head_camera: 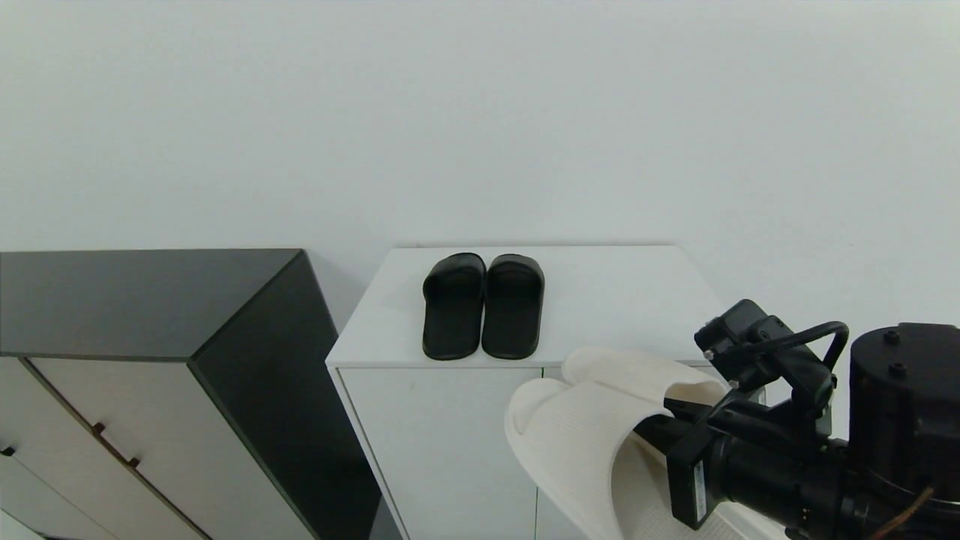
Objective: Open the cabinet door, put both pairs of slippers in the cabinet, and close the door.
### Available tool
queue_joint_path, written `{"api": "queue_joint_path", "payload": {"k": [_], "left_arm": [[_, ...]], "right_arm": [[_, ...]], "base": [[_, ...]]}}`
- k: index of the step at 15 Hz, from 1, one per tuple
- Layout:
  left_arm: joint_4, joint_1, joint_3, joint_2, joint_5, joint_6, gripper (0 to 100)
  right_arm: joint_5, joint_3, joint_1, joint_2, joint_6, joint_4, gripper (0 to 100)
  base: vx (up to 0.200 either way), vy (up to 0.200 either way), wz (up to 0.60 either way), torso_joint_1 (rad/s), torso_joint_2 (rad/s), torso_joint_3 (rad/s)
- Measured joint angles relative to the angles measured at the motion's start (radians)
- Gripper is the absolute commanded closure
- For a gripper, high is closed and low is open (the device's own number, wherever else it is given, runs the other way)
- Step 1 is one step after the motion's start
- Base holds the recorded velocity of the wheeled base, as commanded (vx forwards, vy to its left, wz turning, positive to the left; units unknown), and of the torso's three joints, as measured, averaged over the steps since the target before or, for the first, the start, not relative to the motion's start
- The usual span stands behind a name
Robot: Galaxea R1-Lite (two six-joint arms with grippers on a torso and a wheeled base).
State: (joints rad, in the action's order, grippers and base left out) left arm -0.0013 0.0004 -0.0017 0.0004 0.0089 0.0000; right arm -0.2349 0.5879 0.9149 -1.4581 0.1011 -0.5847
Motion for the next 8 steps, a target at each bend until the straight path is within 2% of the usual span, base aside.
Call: {"api": "queue_joint_path", "payload": {"k": [8], "left_arm": [[0.000,0.001,0.000,0.000,0.000,0.000,100]], "right_arm": [[0.000,-0.019,0.000,0.003,-0.004,-0.003,100]], "base": [[0.000,0.000,0.00,0.000,0.00,0.000]]}}
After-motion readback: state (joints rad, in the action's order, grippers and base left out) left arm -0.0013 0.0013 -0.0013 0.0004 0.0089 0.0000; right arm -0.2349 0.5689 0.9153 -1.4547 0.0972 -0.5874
